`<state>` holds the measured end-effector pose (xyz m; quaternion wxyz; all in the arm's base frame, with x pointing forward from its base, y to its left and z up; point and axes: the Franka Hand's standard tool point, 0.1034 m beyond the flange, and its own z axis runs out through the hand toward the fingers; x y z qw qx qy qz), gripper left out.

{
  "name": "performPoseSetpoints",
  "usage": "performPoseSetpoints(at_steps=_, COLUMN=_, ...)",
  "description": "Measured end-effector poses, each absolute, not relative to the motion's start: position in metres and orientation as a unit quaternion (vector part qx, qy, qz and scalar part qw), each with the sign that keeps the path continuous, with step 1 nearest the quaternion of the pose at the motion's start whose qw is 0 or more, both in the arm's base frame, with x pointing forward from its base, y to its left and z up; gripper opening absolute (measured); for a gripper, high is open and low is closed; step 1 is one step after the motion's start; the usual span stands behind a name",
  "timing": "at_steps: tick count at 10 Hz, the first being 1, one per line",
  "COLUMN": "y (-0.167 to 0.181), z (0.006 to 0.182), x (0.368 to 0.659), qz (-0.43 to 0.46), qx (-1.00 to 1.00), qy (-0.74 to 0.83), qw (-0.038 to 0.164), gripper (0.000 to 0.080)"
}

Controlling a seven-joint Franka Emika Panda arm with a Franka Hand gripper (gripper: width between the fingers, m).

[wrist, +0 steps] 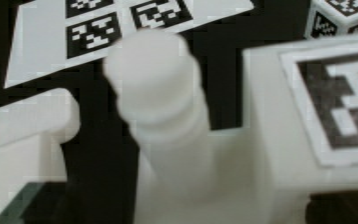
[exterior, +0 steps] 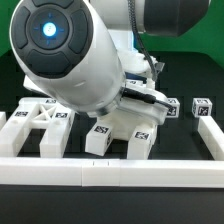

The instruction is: Assemble chair

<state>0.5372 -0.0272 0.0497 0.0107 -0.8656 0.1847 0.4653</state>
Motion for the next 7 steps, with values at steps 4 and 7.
performPoseSetpoints(at_steps=4, y=-0.036, z=0.055, x=0.544, qz=0.459, qx=-0.867, qy=0.191, qw=0.014, gripper=0.0649)
performPoseSetpoints(at_steps=7, y=-0.035, z=0.060, x=0.548, qz=0.453, qx=-0.871, qy=0.188, qw=0.012, gripper=0.0649)
